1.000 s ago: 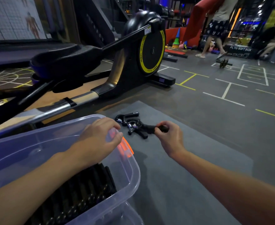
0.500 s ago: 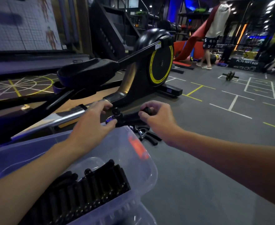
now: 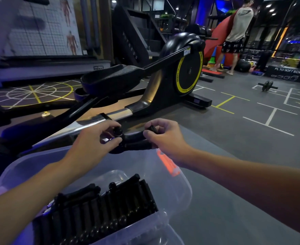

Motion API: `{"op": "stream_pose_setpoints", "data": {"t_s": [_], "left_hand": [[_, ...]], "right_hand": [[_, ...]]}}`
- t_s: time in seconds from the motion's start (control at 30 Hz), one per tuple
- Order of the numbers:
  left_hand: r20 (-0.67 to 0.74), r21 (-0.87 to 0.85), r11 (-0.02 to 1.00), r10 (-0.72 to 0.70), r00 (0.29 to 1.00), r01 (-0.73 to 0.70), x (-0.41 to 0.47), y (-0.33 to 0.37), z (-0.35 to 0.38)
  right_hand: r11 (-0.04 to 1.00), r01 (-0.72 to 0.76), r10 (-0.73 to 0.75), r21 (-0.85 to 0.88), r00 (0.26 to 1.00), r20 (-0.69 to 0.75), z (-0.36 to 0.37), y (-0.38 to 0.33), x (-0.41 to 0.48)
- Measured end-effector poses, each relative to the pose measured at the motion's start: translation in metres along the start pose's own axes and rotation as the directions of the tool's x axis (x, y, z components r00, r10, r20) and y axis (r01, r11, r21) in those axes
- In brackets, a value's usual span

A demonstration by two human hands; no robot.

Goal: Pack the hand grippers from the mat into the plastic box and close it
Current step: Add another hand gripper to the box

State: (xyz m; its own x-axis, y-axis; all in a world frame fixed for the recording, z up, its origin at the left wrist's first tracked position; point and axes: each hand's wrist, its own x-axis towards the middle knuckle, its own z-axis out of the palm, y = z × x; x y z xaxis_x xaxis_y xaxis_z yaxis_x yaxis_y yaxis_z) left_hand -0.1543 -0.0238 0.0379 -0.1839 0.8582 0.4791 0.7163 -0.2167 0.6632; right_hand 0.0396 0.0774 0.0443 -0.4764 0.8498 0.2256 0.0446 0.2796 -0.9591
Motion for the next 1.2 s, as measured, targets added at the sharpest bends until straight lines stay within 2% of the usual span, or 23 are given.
{"op": "stream_pose_setpoints", "data": {"t_s": [0.27, 0.37, 0.5, 0.63, 0.73, 1.2], "left_hand": [[0.113, 0.001, 0.999, -0.032, 0.993, 0.032, -0.010, -0.026, -0.003], [0.121, 0.004, 0.997, -0.071, 0.990, 0.071, -0.015, -0.035, -0.005], [0.153, 0.038, 0.989, -0.145, 0.978, 0.140, -0.024, -0.050, -0.005], [0.175, 0.055, 0.982, -0.185, 0.967, 0.178, -0.029, -0.064, -0.001], [0.180, 0.064, 0.982, -0.188, 0.965, 0.179, -0.029, -0.070, 0.006], [0.289, 0.220, 0.936, -0.332, 0.898, 0.276, -0.032, -0.091, 0.050]], "right_hand": [[0.988, -0.008, 0.031, -0.155, 0.989, 0.145, 0.001, 0.018, -0.002], [0.964, 0.021, 0.018, -0.265, 0.990, 0.142, -0.002, 0.029, -0.008], [0.886, 0.033, 0.061, -0.462, 0.980, 0.188, -0.008, 0.043, -0.018], [0.812, 0.065, 0.093, -0.580, 0.966, 0.239, -0.011, 0.036, -0.022], [0.712, 0.146, 0.100, -0.687, 0.947, 0.305, -0.014, 0.031, -0.028], [0.745, 0.126, 0.092, -0.655, 0.953, 0.288, -0.021, 0.041, -0.029]]}}
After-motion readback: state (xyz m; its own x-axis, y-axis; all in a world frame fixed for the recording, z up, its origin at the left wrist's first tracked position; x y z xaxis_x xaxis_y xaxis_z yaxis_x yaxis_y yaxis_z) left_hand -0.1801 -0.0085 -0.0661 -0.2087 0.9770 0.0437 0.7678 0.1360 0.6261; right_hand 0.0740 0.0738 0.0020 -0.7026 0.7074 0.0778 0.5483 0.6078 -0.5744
